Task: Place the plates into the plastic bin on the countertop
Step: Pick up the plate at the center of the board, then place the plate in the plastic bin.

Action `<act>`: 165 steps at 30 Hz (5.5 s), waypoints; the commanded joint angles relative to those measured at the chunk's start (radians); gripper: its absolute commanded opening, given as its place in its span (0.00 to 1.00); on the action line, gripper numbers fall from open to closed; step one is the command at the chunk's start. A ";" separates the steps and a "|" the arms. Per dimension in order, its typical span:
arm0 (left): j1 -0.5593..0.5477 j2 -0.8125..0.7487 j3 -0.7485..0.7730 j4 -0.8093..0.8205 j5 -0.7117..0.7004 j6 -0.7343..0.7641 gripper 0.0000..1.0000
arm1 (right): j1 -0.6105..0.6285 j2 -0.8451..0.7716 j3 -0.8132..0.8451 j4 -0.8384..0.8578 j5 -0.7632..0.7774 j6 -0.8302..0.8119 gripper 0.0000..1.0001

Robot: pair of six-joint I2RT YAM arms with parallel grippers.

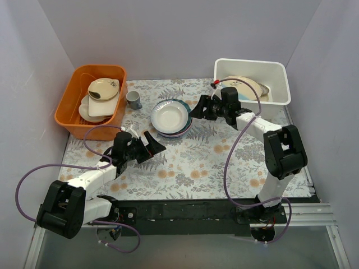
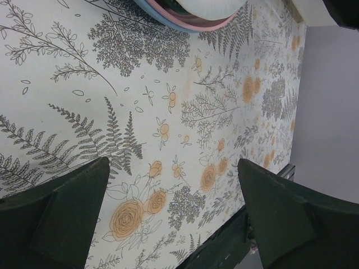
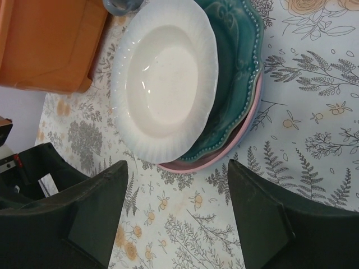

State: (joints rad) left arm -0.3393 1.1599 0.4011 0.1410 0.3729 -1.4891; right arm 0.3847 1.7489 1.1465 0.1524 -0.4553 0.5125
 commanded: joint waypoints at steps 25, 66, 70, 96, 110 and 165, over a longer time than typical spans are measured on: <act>0.005 -0.014 -0.002 -0.004 -0.005 0.020 0.98 | 0.046 0.282 0.185 0.159 -0.043 0.146 0.54; 0.005 -0.075 0.019 -0.057 -0.026 0.035 0.98 | 0.063 0.311 0.154 0.231 -0.016 0.195 0.01; 0.003 -0.107 0.010 -0.069 -0.034 0.033 0.98 | 0.063 0.310 0.148 0.234 -0.019 0.195 0.01; 0.005 -0.128 -0.002 -0.043 -0.032 0.018 0.98 | 0.065 0.201 0.073 0.231 0.010 0.172 0.01; 0.005 -0.135 -0.008 -0.032 -0.034 0.013 0.98 | 0.065 0.147 0.085 0.207 0.024 0.159 0.01; 0.005 -0.118 -0.041 0.026 0.008 0.000 0.98 | -0.190 -0.235 0.067 -0.005 -0.008 0.052 0.01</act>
State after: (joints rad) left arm -0.3393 1.0519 0.3744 0.1299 0.3668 -1.4883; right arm 0.2226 1.5932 1.2121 0.0486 -0.3996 0.5446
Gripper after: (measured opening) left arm 0.982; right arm 0.064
